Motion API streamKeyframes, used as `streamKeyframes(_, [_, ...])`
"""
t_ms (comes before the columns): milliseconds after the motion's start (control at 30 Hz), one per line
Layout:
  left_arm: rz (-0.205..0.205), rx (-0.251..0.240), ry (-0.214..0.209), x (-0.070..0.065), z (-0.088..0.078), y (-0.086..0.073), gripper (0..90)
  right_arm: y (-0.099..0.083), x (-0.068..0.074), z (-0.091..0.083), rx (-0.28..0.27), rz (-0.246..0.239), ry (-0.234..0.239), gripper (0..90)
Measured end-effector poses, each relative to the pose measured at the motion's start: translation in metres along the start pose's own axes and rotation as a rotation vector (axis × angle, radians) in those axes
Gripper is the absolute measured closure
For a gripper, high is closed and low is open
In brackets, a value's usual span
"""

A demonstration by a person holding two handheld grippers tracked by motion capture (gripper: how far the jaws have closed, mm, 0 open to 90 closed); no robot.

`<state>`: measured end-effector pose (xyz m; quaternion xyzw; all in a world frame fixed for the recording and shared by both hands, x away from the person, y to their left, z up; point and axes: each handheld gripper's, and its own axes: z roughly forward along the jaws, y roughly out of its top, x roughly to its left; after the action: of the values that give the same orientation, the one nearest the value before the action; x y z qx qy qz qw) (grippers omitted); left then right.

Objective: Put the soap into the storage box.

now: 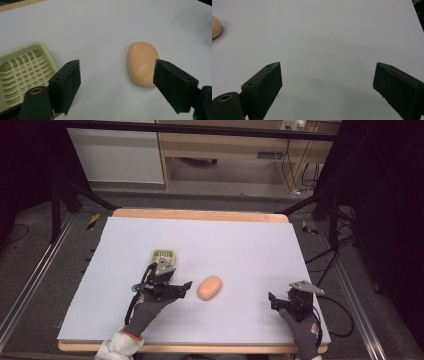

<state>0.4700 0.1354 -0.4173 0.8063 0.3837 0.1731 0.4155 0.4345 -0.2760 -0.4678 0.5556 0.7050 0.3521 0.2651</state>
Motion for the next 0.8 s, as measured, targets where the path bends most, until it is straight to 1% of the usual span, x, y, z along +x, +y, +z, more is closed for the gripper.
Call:
streamKeyframes(167, [0.021,0.011,-0.011,-0.006,0.005,0.007,21.4,0.0,0.0,0.0,-0.001,-0.001,-0.002,8.9])
streamKeyframes(400, [0.04,0.027,-0.019,-0.014,0.014,0.013,21.5,0.0,0.0,0.0,0.001,0.005,-0.001,8.8])
streamKeyframes(600, [0.045,0.04,-0.032,-0.021,0.023,0.016,21.8,0.0,0.0,0.001,0.0,-0.001,0.003,8.8])
streamKeyframes(767, [0.058,0.045,-0.035,-0.025,0.029,0.018,21.8,0.0,0.0,0.001,0.0,0.001,0.004,8.8])
streamKeyframes(800, [0.055,0.046,-0.035,-0.026,0.031,0.018,21.8,0.0,0.0,0.0,-0.001,0.001,0.005,8.8])
